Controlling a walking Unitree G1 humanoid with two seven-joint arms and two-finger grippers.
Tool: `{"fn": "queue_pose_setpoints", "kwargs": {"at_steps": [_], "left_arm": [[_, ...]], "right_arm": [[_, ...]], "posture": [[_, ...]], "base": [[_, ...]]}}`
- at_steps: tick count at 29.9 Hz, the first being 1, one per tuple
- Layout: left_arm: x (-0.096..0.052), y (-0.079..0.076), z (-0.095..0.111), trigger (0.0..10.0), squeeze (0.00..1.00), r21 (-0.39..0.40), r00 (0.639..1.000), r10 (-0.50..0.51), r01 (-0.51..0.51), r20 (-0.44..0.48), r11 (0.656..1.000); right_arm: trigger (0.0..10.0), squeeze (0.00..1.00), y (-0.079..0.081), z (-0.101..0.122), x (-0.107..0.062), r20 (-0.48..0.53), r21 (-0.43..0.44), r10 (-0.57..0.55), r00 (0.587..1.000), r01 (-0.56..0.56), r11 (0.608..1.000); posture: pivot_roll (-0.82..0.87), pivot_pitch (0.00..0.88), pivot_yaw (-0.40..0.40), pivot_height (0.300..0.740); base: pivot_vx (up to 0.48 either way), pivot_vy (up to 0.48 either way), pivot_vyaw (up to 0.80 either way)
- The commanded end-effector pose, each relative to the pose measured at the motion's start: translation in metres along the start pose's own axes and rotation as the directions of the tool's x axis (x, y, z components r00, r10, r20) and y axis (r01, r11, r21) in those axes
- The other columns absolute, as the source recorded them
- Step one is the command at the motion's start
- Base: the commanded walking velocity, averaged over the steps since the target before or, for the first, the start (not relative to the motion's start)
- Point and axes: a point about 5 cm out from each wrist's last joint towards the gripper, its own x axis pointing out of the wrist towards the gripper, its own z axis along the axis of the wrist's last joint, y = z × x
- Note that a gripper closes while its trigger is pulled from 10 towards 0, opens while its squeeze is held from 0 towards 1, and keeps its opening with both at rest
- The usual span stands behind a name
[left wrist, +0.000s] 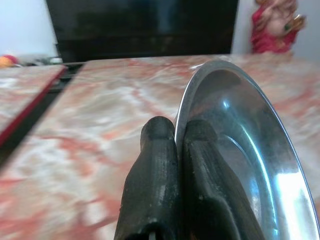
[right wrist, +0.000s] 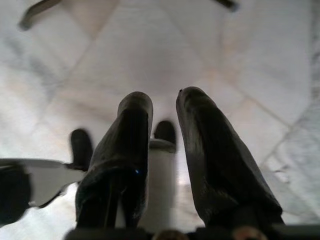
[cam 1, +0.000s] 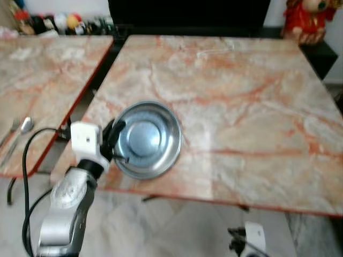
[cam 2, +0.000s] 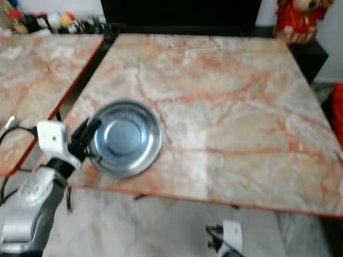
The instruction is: Setting the table
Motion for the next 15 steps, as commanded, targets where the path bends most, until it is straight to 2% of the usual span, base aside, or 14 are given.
{"fn": "queue_pose_setpoints", "kwargs": {"at_steps": [1, 4, 11, 15], "left_arm": [[-0.0012, 0.0037, 0.0009, 10.0, 0.0, -0.008, 1.0, -0.003, 0.003, -0.005, 1.0], [-0.0011, 0.0007, 0.0005, 10.0, 0.0, -0.005, 1.0, -0.015, 0.015, -0.001, 1.0], [-0.0018, -0.0014, 0.0007, 10.0, 0.0, -0.016, 1.0, -0.017, 0.017, 0.004, 1.0], [-0.0022, -0.0005, 0.0, 10.0, 0.0, -0.014, 1.0, -0.014, 0.014, 0.003, 1.0]], "right_arm": [[10.0, 0.0, -0.0006, -0.0086, -0.0016, -0.025, 0.018, -0.008, 1.0, 0.008, 1.0], [10.0, 0.0, -0.001, -0.0073, -0.0013, -0.023, 0.017, -0.009, 1.0, 0.01, 1.0], [10.0, 0.0, -0.0021, -0.0049, -0.0009, -0.018, 0.016, -0.016, 1.0, 0.016, 1.0], [10.0, 0.0, -0.0025, -0.0045, -0.0009, -0.017, 0.008, -0.016, 1.0, 0.017, 1.0]], "posture": [[0.02, 0.099, 0.005, 0.74], [0.02, 0.096, 0.002, 0.74], [0.03, 0.094, -0.005, 0.74], [0.03, 0.096, -0.004, 0.74]], "base": [[0.0, 0.0, 0.0], [0.0, 0.0, 0.0], [0.0, -0.343, 0.0], [0.0, -0.366, -0.61]]}}
